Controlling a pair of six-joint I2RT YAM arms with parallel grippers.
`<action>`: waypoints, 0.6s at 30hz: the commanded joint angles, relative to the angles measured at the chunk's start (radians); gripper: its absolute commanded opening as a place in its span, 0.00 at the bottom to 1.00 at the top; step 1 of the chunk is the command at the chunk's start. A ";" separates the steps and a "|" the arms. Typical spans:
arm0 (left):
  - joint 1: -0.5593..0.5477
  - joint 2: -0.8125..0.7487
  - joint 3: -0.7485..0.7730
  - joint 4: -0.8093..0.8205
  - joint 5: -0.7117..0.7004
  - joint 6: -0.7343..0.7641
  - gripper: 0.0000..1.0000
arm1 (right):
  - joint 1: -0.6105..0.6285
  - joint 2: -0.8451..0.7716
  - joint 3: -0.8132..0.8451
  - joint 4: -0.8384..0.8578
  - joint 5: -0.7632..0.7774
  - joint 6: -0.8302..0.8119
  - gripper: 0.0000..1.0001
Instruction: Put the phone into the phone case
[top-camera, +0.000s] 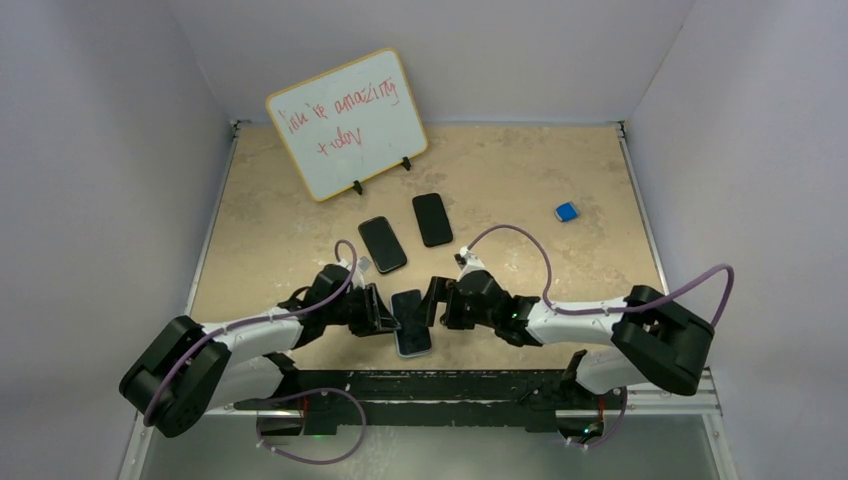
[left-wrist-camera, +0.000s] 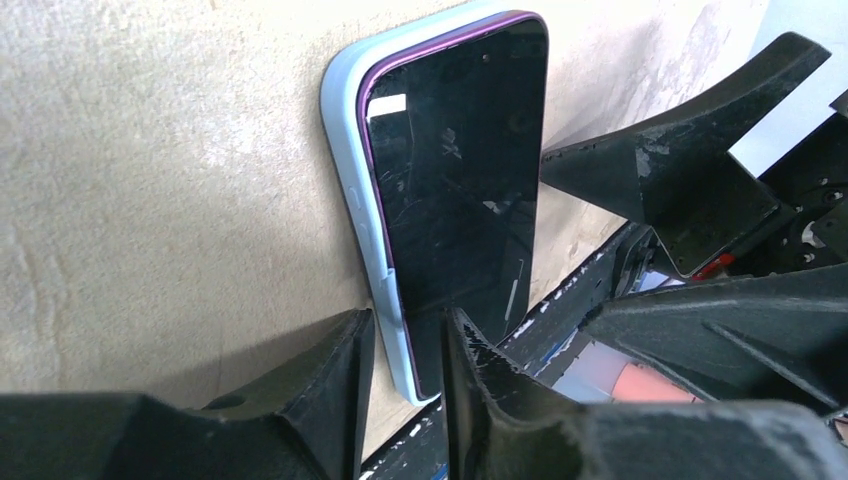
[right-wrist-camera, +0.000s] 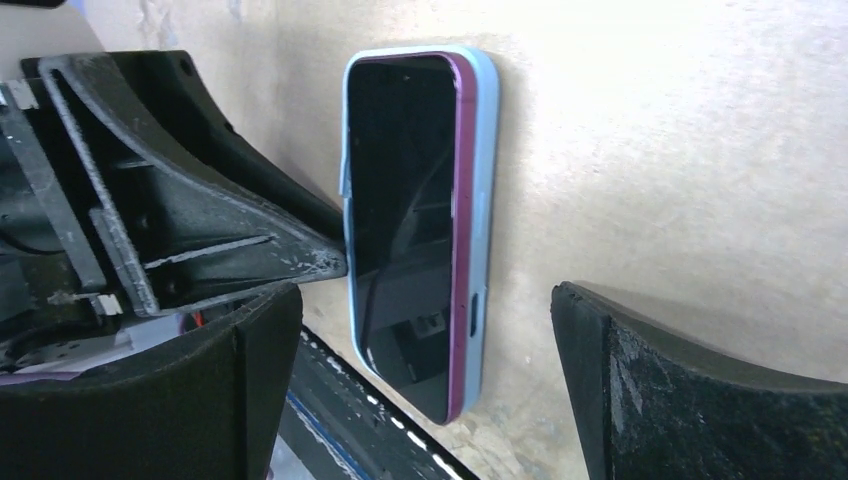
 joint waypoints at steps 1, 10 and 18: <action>0.015 0.001 0.020 -0.012 0.015 0.029 0.29 | -0.002 0.074 -0.001 0.124 -0.045 0.035 0.95; 0.072 -0.002 -0.015 0.028 0.114 0.020 0.22 | -0.005 0.126 -0.017 0.393 -0.195 0.132 0.96; 0.084 0.023 -0.019 0.028 0.150 0.050 0.23 | -0.017 0.132 -0.091 0.767 -0.224 0.239 0.96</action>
